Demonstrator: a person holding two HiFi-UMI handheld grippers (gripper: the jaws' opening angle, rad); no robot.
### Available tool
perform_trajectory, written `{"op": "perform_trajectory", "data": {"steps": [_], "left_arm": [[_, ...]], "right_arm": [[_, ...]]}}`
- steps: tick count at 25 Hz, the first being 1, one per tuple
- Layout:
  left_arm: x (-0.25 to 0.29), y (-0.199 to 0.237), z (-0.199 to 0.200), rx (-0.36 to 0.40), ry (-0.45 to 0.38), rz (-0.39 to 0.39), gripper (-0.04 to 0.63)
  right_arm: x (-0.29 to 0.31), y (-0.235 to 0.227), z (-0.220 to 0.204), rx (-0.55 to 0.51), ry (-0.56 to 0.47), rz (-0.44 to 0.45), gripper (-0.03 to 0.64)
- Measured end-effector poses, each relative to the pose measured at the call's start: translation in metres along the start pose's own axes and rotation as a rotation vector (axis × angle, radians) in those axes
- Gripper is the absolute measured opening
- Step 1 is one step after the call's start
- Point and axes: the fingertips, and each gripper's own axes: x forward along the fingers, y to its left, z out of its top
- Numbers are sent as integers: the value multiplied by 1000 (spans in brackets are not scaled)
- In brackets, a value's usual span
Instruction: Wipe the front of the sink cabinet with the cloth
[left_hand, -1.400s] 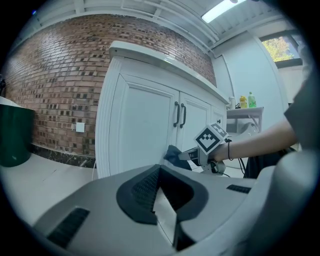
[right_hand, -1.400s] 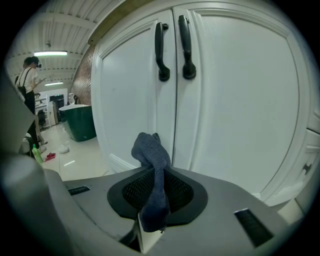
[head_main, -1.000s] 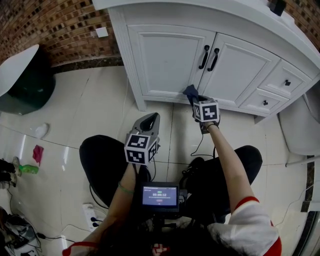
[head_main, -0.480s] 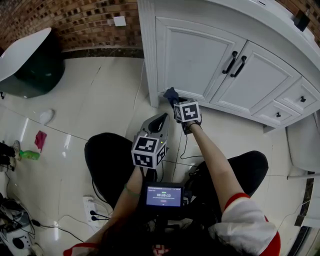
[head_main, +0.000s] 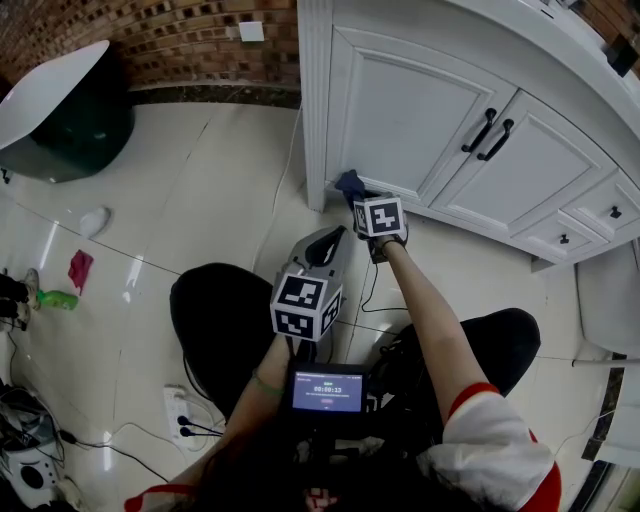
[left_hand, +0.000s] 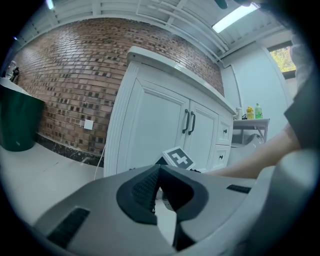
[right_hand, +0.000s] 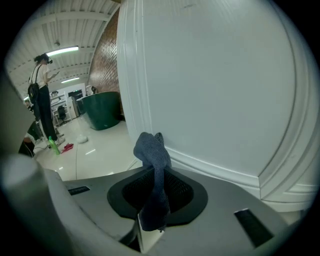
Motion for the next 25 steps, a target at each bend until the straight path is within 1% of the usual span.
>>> {"op": "perform_trajectory", "data": {"steps": [7, 15, 22, 23, 25], "left_arm": [[6, -15, -3, 27, 27, -19, 20], [19, -49, -4, 60, 48, -56, 20], [33, -75, -4, 80, 56, -86, 20], [35, -79, -4, 87, 58, -91, 20], [40, -88, -4, 103, 65, -101, 20]], "right_arm": [[-43, -61, -22, 43, 3, -84, 64], [-96, -133, -53, 104, 0, -184, 64], [-134, -171, -66, 150, -12, -244, 64], [-138, -173, -66, 162, -17, -248, 64], [-147, -170, -58, 175, -46, -225, 64]]}}
